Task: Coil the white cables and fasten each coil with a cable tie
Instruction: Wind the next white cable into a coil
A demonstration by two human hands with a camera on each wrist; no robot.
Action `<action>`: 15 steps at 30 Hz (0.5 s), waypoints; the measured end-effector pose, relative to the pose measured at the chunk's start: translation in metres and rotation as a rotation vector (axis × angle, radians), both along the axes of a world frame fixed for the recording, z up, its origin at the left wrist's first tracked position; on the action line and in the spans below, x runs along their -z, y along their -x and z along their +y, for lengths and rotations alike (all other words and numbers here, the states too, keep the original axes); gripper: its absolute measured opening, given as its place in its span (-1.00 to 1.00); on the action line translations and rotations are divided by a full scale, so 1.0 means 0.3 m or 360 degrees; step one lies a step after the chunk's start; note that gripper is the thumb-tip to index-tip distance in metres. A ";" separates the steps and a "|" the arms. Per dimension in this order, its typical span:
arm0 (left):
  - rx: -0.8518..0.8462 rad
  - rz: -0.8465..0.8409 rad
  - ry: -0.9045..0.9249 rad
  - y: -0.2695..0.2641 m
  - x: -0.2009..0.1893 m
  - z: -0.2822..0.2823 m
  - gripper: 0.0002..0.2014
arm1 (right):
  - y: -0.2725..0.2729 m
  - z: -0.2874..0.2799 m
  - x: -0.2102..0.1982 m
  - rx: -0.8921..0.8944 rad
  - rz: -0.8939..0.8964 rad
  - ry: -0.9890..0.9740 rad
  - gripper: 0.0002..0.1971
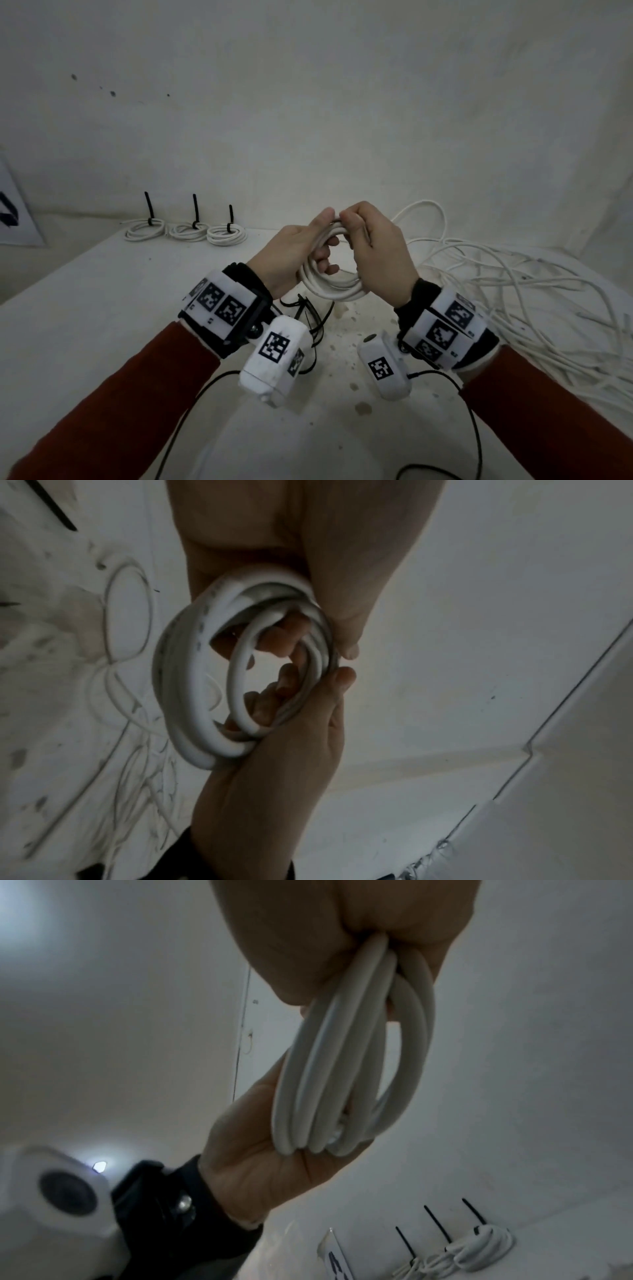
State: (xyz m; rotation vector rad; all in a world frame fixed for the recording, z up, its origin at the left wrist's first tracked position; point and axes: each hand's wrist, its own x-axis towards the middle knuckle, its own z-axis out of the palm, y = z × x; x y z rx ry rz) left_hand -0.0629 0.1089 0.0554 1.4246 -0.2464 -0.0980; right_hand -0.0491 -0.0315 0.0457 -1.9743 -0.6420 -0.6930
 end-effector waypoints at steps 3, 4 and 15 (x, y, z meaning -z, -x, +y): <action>0.0063 0.0037 -0.0042 -0.015 0.025 0.026 -0.58 | -0.016 0.005 0.019 -0.0167 0.0142 0.0004 -0.77; 0.0056 0.0041 -0.0070 -0.018 0.030 0.033 -0.58 | -0.023 0.009 0.027 -0.0223 0.0190 -0.0003 -0.77; -0.0143 0.0256 -0.0254 -0.063 0.165 0.184 -0.59 | -0.076 0.078 0.093 -0.0117 0.0860 0.0396 -0.57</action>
